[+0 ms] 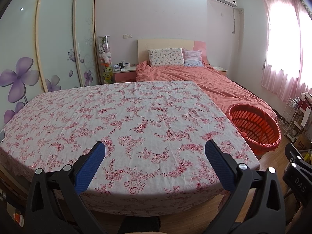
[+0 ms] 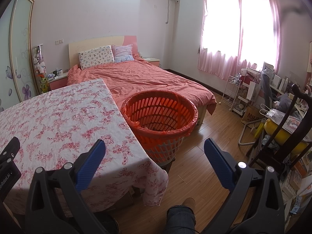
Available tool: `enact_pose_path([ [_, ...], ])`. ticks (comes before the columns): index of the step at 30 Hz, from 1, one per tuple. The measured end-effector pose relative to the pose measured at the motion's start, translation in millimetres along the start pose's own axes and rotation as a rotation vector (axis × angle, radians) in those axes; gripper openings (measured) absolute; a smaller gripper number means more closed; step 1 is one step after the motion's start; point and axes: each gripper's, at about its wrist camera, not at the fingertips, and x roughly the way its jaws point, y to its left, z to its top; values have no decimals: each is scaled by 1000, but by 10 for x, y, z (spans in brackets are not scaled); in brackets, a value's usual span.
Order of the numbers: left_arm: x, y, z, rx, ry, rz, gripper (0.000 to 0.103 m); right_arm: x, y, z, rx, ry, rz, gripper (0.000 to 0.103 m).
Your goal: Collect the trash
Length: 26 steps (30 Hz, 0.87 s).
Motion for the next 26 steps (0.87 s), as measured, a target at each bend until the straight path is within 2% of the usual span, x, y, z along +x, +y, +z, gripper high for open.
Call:
enact_pose_path([
  [26,24,13,-11,2,7,2,101,-8,6,13,-1,2,0,99],
])
